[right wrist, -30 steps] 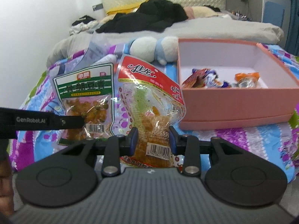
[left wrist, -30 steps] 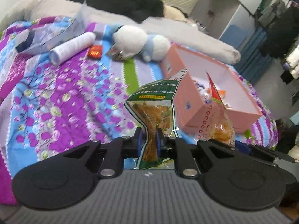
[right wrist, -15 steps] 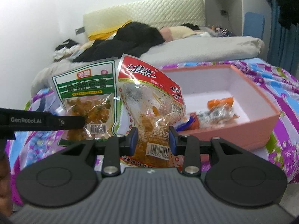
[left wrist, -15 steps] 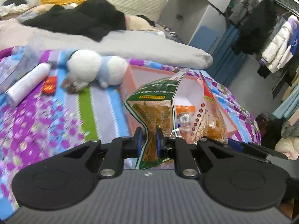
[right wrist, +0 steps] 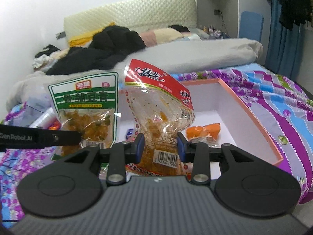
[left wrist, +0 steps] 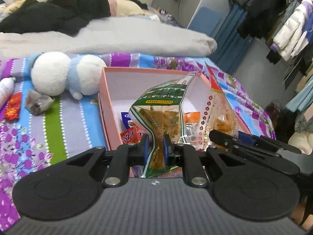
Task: Organize snacks
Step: 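Lower both packets into the pink box and open both tools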
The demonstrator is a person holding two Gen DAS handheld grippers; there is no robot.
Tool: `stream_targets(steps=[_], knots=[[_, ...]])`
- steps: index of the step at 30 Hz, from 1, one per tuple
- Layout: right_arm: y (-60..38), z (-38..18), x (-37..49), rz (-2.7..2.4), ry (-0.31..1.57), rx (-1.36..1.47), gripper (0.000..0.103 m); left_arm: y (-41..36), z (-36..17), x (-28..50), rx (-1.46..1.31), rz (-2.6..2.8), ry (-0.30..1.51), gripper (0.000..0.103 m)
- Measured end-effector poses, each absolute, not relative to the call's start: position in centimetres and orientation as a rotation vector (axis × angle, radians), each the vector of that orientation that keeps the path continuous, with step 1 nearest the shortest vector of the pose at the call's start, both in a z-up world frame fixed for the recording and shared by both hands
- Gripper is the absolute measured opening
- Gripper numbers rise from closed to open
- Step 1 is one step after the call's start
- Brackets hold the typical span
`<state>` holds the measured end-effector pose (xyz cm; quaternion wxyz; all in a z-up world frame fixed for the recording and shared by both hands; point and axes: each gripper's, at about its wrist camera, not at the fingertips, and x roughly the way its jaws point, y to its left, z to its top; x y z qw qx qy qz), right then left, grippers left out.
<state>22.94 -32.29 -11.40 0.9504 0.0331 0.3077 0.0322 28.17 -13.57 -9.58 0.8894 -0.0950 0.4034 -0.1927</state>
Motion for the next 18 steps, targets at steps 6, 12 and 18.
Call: stream_targets(steps=[6, 12, 18], knots=[[-33.9, -14.4, 26.1, 0.054, 0.701, 0.074, 0.04, -16.0, -12.6, 31.9, -0.133, -0.417, 0.906, 0.018], [-34.8, -17.0, 28.0, 0.062, 0.756, 0.089, 0.041, -17.0, -15.0, 33.9, -0.095, -0.41, 0.96, 0.018], [-35.4, -17.7, 28.8, 0.067, 0.784, 0.104, 0.055, -16.8, -14.7, 33.9, -0.107, -0.408, 0.967, 0.037]])
